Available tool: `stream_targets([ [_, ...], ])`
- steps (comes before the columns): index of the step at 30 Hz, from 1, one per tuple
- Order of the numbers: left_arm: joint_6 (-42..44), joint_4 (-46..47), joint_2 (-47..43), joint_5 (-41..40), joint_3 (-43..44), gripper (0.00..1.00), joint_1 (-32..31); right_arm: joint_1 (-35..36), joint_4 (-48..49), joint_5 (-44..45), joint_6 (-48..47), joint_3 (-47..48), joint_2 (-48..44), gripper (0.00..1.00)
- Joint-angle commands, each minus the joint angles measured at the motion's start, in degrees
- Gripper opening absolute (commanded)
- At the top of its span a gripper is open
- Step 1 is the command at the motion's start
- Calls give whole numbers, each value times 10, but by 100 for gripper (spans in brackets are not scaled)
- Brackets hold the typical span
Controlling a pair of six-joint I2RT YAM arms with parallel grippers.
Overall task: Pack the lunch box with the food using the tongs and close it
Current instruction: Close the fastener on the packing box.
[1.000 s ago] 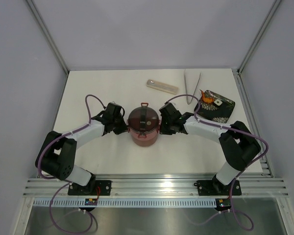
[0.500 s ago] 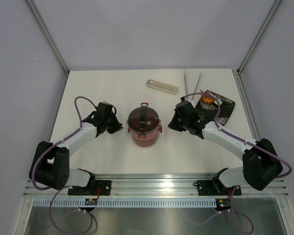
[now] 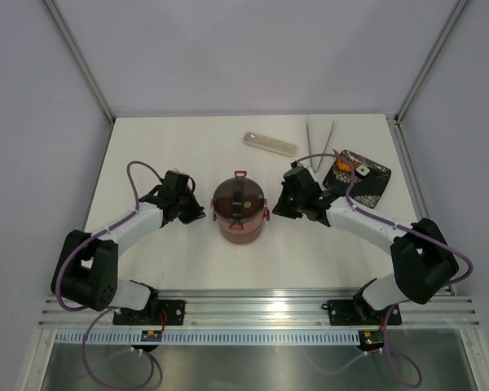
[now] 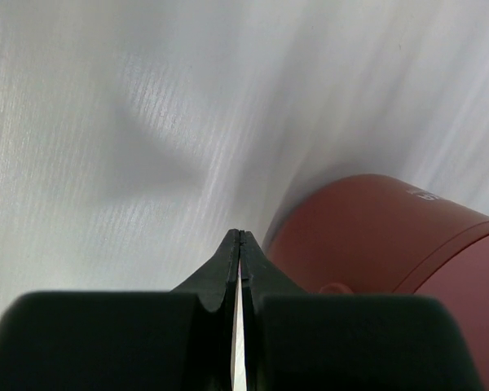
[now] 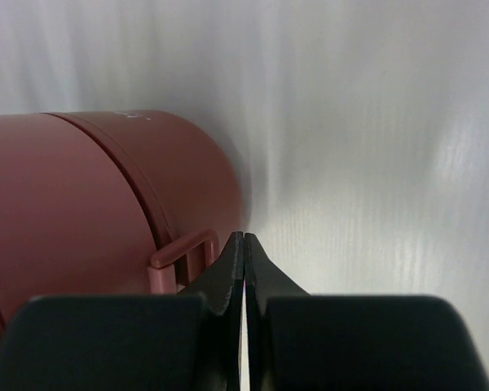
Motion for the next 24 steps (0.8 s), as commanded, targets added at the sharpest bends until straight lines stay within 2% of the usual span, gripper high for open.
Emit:
stream_targets([
  [1,8,27,13,14,22,0,1,10,22,-4,0,24,-5,0],
  [14,6,12,13,2,40,0,1,23,24,-14,7,22,-28,0],
  [17,11,-14,-21,-25,50,0,1,28,31,-18,11,22,-13,0],
  [21,37,-59,-84,-100,89,0,-7,28,32,-10,16,14,-7,0],
  [24,92,-95,-110,-151,153,0,-54,28,14,19,16,12,-17,0],
])
